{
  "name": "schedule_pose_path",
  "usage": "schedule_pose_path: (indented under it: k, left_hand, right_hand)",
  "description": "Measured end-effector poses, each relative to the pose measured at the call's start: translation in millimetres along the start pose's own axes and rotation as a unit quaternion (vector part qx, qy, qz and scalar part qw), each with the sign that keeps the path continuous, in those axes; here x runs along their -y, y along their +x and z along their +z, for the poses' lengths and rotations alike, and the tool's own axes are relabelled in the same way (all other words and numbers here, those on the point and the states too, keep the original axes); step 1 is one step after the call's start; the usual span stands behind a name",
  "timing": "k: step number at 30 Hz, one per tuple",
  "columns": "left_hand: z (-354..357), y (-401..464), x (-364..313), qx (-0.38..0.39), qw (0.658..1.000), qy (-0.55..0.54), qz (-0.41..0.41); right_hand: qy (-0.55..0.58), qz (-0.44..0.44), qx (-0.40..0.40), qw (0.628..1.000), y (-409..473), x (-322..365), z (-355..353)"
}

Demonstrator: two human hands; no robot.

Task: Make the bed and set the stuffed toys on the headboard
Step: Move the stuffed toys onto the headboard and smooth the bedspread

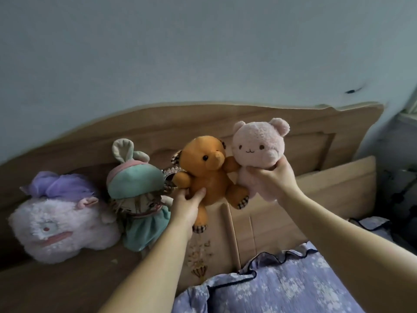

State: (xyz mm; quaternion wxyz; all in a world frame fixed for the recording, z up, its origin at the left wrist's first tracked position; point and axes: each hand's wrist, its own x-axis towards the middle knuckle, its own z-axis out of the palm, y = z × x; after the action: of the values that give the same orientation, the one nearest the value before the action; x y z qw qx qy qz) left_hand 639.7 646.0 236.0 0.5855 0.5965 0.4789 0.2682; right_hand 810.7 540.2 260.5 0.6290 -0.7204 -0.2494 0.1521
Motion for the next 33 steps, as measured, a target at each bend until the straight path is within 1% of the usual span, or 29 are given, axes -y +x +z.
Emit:
schedule_pose_path:
  k: [6,13,19,27,33]
  left_hand:
    - [10,32,16,-0.054,0.998,0.022,-0.033]
    - [14,56,38,-0.083,0.994,0.042,-0.048]
    - [19,65,48,-0.083,0.993,0.068,-0.053]
    - [27,77,55,-0.085,0.988,0.099,-0.077]
    - [30,86,59,-0.098,0.987,0.079,-0.104]
  right_hand:
    - [-0.013,0.001,0.008,1.0,22,-36,22]
    - [-0.001,0.007,0.008,1.0,22,-70,36]
    - [-0.014,0.005,0.003,1.0,22,-85,39]
    - [-0.017,0.036,0.015,0.999,31,-96,37]
    - [-0.027,0.041,0.016,0.999,33,-101,37]
